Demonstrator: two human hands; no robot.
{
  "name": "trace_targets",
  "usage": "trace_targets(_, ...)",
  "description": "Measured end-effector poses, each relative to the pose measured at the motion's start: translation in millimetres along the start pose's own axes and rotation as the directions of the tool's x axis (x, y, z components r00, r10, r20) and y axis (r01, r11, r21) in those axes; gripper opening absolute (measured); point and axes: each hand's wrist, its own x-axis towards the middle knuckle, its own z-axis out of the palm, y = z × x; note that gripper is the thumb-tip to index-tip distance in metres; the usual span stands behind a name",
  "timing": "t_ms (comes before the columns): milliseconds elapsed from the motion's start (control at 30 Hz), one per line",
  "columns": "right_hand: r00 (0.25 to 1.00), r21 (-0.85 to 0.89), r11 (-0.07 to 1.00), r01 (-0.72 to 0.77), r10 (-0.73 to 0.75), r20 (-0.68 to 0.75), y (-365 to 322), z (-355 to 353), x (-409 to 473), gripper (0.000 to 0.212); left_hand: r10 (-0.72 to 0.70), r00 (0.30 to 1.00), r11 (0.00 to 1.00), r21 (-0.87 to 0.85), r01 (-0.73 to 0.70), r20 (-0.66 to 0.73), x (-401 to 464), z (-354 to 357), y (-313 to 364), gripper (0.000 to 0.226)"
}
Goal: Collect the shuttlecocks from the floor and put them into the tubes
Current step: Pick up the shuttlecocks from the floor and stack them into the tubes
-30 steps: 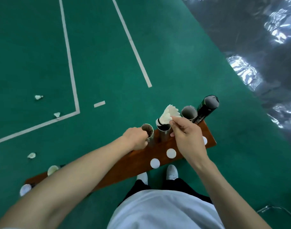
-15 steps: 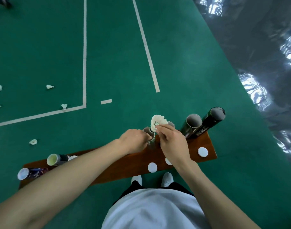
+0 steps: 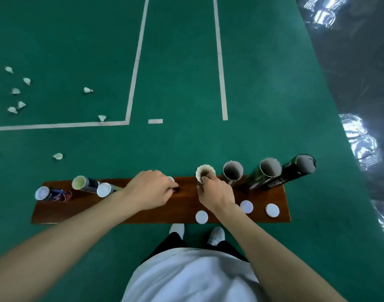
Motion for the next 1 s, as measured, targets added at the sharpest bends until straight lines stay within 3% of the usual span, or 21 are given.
trace_targets(200, 0.999, -0.124, 0.992, -0.028, 0.031, 0.02, -9, 12, 17, 0.025, -0.082, 0.996, 0.995, -0.058, 0.084, 0.033, -9, 12, 7, 0.042)
trace_targets(467, 0.99, -0.135, 0.987, -0.086, 0.1, 0.103, -5, 13, 27, 0.022, -0.139, 0.99, 0.977, -0.158, 0.143, 0.038, -15, 16, 23, 0.04)
trace_targets(633, 0.999, -0.111, 0.994, -0.005, -0.001, -0.051, -3, -2, 6, 0.048, -0.17, 0.983, 0.974, -0.166, 0.155, -0.076, -27, -1, 10, 0.037)
trace_targets(800, 0.965, 0.011, 0.998, 0.059, -0.054, -0.256, -37, -24, -22, 0.051, -0.219, 0.965, 0.954, -0.237, 0.182, -0.144, -62, -25, -22, 0.037)
trace_targets(900, 0.912, 0.078, 0.97, 0.23, -0.187, -0.365, -92, -39, -37, 0.048, -0.273, 0.934, 0.941, -0.267, 0.21, -0.228, -104, -34, -49, 0.04)
trace_targets(1000, 0.858, 0.123, 0.899, 0.421, -0.351, -0.374, -171, -49, -51, 0.046, -0.368, 0.88, 0.912, -0.301, 0.279, -0.3, -165, -34, -86, 0.041)
